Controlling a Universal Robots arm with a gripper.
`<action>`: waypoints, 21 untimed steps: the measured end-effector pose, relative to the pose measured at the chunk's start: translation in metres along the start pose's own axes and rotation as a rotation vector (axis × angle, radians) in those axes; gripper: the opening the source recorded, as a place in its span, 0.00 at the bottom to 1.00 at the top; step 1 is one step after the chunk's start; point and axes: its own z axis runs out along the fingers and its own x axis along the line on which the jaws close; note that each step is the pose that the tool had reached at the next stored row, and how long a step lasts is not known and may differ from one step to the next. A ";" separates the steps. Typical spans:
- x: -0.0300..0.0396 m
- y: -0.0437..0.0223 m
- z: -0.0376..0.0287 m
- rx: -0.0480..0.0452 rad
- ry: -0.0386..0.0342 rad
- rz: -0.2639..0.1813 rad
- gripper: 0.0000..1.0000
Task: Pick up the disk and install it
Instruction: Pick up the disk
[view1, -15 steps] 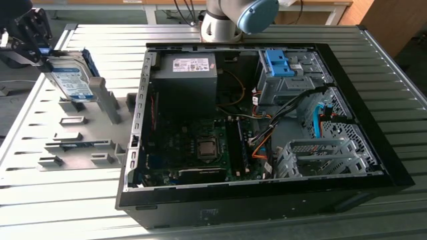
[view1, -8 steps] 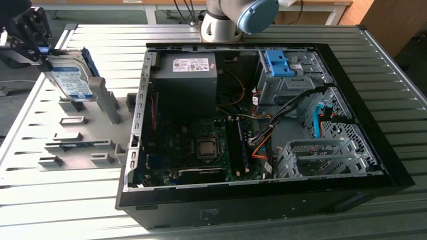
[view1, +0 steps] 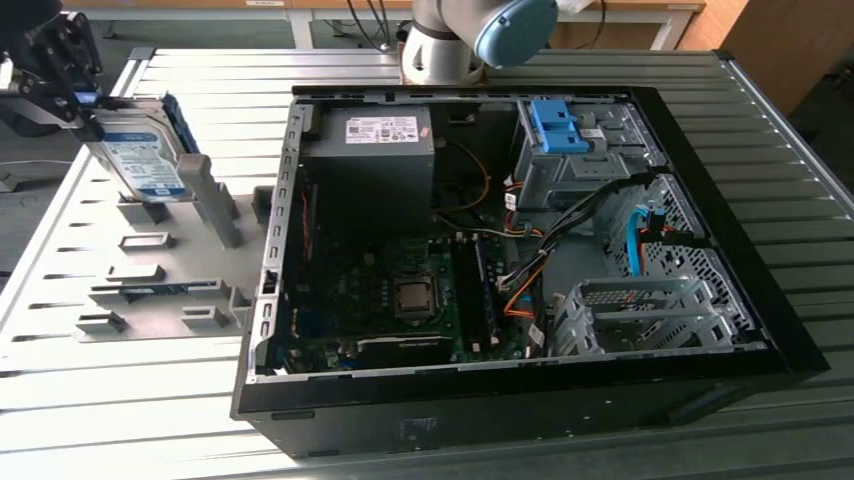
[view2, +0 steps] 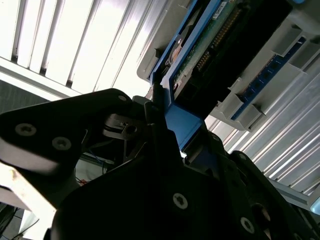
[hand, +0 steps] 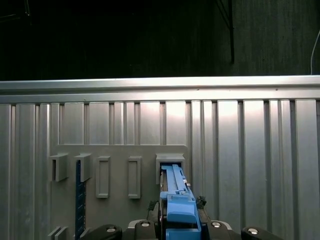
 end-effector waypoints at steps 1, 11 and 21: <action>0.0000 0.0000 -0.0003 0.0000 0.0000 0.000 0.36; 0.0000 0.0000 -0.0033 0.0000 0.0000 0.000 0.36; 0.0000 0.0000 -0.0060 0.0000 0.0000 0.000 0.36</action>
